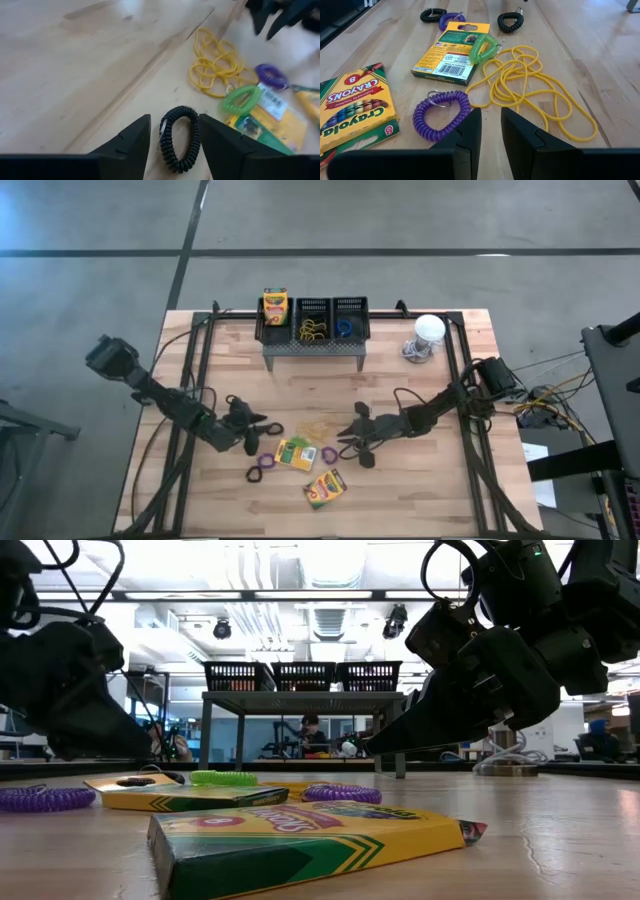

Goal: Pick & Place Office Desk Supplies
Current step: Put the black spring keychain in the right black bin on the shelf

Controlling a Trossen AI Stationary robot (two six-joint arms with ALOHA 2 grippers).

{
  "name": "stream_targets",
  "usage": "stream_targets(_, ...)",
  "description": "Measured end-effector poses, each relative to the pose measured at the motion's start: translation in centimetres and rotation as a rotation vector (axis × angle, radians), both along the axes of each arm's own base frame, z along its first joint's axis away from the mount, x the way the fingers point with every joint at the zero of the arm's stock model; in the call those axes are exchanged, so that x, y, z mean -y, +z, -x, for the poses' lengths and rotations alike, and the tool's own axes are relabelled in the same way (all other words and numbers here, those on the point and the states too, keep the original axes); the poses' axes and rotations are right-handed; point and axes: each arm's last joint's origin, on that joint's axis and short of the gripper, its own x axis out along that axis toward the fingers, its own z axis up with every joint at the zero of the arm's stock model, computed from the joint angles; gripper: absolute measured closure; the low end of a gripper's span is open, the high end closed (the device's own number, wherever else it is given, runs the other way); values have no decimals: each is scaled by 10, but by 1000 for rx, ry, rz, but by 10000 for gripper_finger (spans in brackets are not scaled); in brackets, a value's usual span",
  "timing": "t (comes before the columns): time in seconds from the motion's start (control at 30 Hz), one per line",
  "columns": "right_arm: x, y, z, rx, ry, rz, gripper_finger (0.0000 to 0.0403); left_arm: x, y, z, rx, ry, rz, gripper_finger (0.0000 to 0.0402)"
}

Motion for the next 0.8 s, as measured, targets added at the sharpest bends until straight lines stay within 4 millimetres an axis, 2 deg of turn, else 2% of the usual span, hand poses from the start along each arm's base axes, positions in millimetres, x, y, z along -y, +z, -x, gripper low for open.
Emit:
stream_targets(0.2, 0, 0, 0, 0, 0, 0, 335, 0, -12, -18, -159, 37, -8, 238)
stream_targets(0.33, 0, 0, 0, 0, 0, 0, 335, 1, -15, -32, -191, 40, -19, 243)
stream_targets(0.43, 0, 0, 0, 0, 0, 0, 335, 3, -12, -38, -204, 10, -46, 271)
stream_targets(0.6, 0, 0, 0, 0, 0, 0, 335, 11, 7, -49, -184, -101, -55, 375)
stream_targets(0.8, 0, 0, 0, 4, 0, -1, 335, 23, 46, -76, -5, -120, -161, 385)
